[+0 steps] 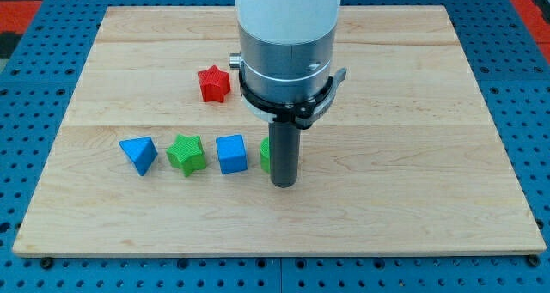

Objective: Slide the red star left a bit

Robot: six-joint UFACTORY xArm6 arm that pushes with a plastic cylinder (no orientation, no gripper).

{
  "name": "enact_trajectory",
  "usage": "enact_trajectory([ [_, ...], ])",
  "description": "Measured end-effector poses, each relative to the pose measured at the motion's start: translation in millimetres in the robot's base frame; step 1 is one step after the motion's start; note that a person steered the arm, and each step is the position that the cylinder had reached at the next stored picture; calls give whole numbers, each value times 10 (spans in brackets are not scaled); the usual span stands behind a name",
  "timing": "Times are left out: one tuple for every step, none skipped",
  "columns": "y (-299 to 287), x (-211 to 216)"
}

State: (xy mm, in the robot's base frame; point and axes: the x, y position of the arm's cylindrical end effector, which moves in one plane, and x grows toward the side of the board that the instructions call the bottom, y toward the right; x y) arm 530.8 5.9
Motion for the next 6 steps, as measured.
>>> enact_trajectory([
  [-7,-14],
  [-18,-18],
  [140,74],
  [585,186],
  [698,162],
  [1010,-100],
])
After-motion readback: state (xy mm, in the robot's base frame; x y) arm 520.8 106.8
